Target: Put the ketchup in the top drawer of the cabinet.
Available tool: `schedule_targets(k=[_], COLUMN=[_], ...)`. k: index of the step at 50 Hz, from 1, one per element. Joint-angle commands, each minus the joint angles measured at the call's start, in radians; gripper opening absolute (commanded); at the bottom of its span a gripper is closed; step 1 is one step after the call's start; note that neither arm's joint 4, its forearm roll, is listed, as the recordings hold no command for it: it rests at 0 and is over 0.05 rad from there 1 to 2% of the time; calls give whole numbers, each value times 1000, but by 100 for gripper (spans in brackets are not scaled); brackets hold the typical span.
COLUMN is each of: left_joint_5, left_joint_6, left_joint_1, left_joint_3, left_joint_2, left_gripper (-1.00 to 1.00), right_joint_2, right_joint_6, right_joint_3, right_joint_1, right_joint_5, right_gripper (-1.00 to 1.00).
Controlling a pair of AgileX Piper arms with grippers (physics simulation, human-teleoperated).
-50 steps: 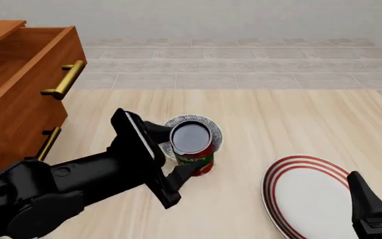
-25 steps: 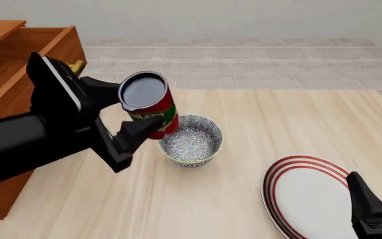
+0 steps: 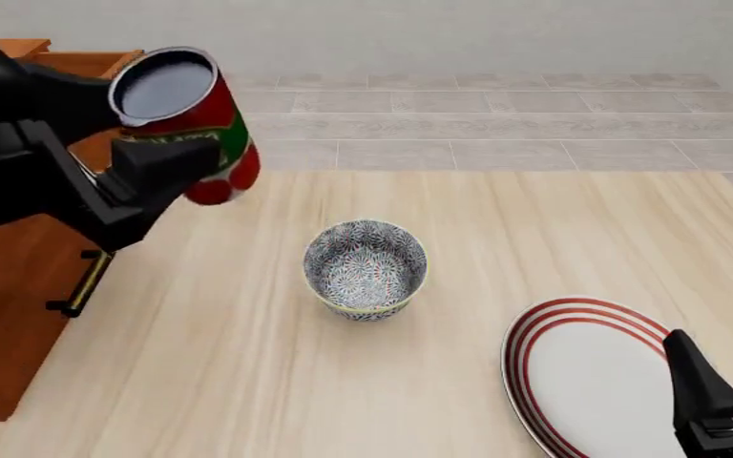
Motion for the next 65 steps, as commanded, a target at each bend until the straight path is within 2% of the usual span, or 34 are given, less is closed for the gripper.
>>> schedule_targets(k=[1,8,9,13,15,16,18,20,22,23,25,28,31,36,38,39,41,45,47,48,49,50,52,59,65], left_joint_5=[112,151,148,154,156,154,162,162,179,190,199,226,263,330,339,359,363,372,372,373,369,366,366,347,342], left_joint_6=[23,48,69,62,73,87,99,99,95,89,98,67,37,-15,14,-7,16,25,29,26,27,35,36,48,43], left_joint_1=[65,135,166,205,263,273,293,293,318,328,339,358,377,401,413,415,434,482,501,511,535,545,555,585,606], left_joint_3=[-123,-168,-159,-172,-179,-180,-186,-186,-209,-216,-219,-250,-297,-397,-413,-437,-447,-481,-490,-496,-504,-504,-508,-469,-469], left_joint_2=[-3,27,32,41,46,43,50,50,59,66,63,76,86,105,105,114,116,133,136,140,144,145,149,148,156], left_gripper=[-100,-100,-100,-100,-100,-100,-100,-100,-100,-100,-100,-100,-100,-100,-100,-100,-100,-100,-100,-100,-100,-100,-100,-100,-100], right_joint_2=[3,7,11,26,105,163,346,430,633,696,768,829,931,1154,1192,1199,1176,1045,753,628,451,335,221,69,19], right_joint_6=[2,3,3,5,4,4,5,5,9,10,11,11,11,12,11,12,12,11,-10,-3,-2,-9,-15,-34,-40], right_joint_3=[0,0,0,0,0,0,0,0,0,0,0,0,0,0,0,0,0,0,0,0,0,0,0,0,0], right_joint_1=[5,2,1,0,2,3,2,2,-1,-3,-4,-4,-3,-4,-5,-5,-5,-4,-7,-9,-15,-16,-18,-26,-29], right_joint_5=[2,-2,-6,-20,-98,-157,-339,-424,-624,-688,-760,-820,-921,-1144,-1182,-1188,-1165,-1036,-761,-640,-476,-365,-256,-131,-104], right_gripper=[100,100,100,100,100,100,100,100,100,100,100,100,100,100,100,100,100,100,100,100,100,100,100,100,100])
